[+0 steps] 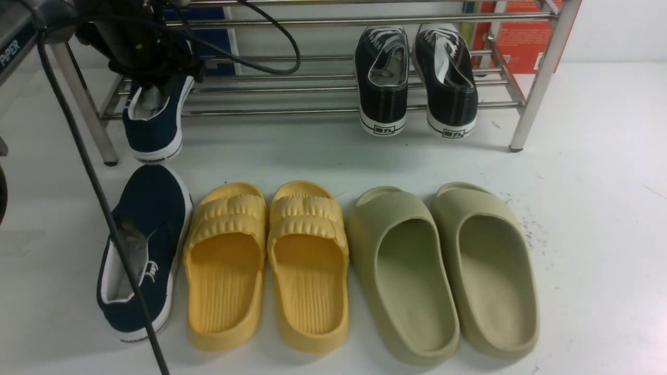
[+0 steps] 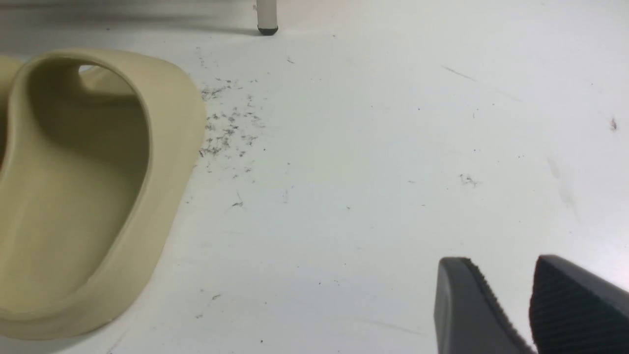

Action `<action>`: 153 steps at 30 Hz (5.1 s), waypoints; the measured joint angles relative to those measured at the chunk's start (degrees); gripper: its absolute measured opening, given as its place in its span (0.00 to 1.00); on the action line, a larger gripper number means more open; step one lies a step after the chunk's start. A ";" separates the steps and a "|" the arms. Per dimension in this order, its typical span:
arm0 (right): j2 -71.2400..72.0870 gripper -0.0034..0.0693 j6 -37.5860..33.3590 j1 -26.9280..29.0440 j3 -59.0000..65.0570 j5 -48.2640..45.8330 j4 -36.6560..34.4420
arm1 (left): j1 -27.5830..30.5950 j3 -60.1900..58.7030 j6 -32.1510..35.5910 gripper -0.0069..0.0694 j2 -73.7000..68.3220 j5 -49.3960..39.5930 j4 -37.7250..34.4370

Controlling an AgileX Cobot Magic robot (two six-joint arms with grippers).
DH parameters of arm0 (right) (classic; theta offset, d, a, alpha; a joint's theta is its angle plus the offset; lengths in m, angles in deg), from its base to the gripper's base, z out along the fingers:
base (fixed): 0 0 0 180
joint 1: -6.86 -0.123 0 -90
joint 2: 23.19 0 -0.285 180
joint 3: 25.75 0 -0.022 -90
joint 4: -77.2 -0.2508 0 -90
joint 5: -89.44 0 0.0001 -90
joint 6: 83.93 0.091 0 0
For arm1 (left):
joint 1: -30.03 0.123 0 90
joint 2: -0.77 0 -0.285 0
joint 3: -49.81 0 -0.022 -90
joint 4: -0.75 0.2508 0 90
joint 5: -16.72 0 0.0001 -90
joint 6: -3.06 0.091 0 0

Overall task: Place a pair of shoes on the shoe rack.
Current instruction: Use the left arm to put a shoe into the shoe rack, then use the left arm to grab the shoe closest to it, then use the left arm to put a shoe into the shoe rack

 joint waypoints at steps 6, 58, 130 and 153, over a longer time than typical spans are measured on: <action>0.00 0.37 0.00 0.00 0.00 0.00 0.00 | 0.00 0.00 -4.11 0.43 1.47 -4.63 -0.82; 0.00 0.38 0.00 0.00 0.00 0.00 0.00 | 4.04 -30.97 -19.10 0.07 6.91 21.76 -2.70; 0.00 0.38 0.00 0.00 0.00 0.00 0.00 | 6.15 -67.99 -22.30 0.42 28.52 20.79 -7.92; 0.00 0.38 0.00 0.00 0.00 0.00 0.00 | 6.17 -68.25 -19.04 0.10 53.14 6.56 -14.20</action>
